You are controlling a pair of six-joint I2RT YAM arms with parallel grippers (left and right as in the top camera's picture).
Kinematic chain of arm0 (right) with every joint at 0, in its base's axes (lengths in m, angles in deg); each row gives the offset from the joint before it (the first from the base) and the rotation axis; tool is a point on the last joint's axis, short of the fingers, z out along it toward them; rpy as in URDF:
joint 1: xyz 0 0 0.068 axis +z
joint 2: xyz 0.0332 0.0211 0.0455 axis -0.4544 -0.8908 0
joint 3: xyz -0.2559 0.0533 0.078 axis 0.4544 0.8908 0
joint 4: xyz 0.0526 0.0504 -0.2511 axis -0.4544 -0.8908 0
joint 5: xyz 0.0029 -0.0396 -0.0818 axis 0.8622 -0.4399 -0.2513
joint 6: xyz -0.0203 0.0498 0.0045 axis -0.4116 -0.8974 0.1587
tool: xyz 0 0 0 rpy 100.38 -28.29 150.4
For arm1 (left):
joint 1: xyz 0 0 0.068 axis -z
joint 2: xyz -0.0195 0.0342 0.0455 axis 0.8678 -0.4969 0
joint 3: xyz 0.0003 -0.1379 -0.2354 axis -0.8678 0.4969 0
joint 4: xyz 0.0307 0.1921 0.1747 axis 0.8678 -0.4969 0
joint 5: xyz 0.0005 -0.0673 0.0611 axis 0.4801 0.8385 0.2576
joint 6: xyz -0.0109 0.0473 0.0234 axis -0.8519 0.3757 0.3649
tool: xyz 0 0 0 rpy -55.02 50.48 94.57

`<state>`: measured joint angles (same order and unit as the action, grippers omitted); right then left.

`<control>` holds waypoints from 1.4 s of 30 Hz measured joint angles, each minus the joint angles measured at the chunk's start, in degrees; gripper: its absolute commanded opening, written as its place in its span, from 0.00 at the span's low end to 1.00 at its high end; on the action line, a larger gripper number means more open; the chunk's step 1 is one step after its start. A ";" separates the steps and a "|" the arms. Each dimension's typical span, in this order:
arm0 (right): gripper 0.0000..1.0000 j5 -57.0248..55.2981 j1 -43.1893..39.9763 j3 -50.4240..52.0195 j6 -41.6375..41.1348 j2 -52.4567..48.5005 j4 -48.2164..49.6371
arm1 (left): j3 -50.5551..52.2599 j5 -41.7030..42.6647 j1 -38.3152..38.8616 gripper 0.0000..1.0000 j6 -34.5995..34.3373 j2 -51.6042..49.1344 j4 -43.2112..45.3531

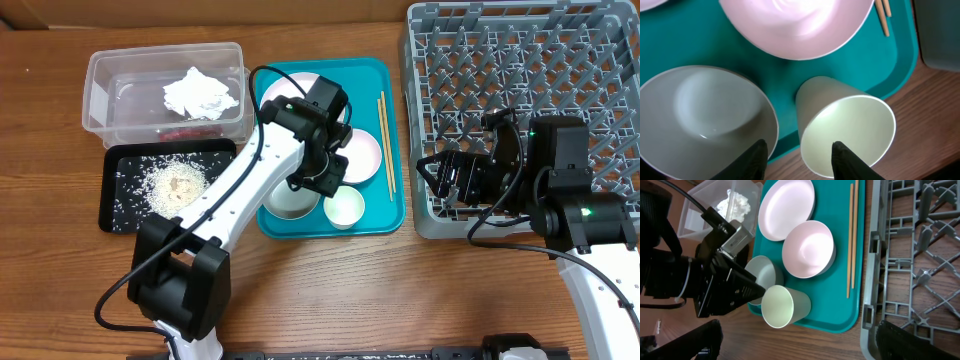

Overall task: Sort waste into correct bins and load items into the dishwasher
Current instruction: 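Grasp the pale green cup with the left gripper and lift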

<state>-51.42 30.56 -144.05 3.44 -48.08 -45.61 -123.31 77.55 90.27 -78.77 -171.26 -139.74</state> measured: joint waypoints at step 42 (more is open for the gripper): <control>1.00 0.92 0.00 0.00 -0.46 0.00 0.79 | -1.31 12.24 -4.87 0.04 -1.22 -1.27 -2.16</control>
<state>-50.50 30.56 -144.05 2.98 -48.08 -44.82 -124.62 89.79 85.40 -80.00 -172.53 -141.90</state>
